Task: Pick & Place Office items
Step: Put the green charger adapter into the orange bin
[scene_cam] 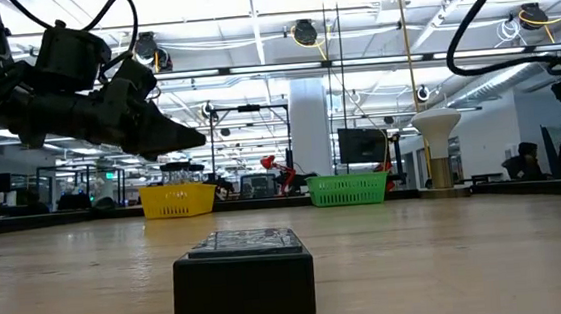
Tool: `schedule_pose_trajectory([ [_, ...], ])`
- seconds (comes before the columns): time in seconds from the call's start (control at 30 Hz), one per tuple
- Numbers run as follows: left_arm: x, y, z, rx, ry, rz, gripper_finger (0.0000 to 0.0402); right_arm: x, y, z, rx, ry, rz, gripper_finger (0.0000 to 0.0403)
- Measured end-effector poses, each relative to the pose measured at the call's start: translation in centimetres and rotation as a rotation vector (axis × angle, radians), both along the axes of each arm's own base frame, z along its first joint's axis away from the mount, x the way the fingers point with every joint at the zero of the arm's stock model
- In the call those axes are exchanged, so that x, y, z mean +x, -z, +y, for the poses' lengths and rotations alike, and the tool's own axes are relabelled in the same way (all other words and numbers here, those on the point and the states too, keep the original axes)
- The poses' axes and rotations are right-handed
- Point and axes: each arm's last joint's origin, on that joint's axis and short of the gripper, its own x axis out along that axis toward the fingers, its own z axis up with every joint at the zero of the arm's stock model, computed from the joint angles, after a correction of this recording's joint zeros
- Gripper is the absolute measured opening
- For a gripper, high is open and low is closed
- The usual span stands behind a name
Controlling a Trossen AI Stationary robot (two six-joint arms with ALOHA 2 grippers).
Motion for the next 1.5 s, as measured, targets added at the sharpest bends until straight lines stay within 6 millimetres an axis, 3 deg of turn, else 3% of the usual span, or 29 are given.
schedule_pose_trajectory([
  [0.17,0.0,0.0,0.1,0.000,-0.008,0.000,0.0042,2.9,-2.2,-0.5,-0.045,-0.052,-0.154,0.0125],
  [0.33,0.0,0.0,0.1,-0.002,-0.011,0.000,0.0042,8.0,-3.5,-3.3,-0.108,-0.168,-0.263,0.0125],
  [0.57,0.0,0.2,0.1,-0.036,-0.017,0.019,0.0042,17.5,-1.9,-7.1,-0.095,-0.481,-0.369,0.0125],
  [0.8,-0.2,1.3,-1.1,-0.060,0.065,0.134,0.0042,23.7,-0.1,-7.4,-0.125,-0.711,-0.320,0.0125],
  [1.07,1.5,0.7,-4.9,-0.049,0.145,0.178,0.0064,24.9,0.1,-6.7,-0.142,-0.764,-0.352,0.0136],
  [1.3,5.4,-0.5,-7.6,-0.034,0.134,0.263,0.0175,25.4,0.0,-6.1,-0.160,-0.803,-0.405,0.0129],
  [1.5,8.4,0.9,-8.3,-0.029,0.135,0.337,0.0266,25.4,-0.4,-5.3,-0.177,-0.832,-0.433,0.0131],
])
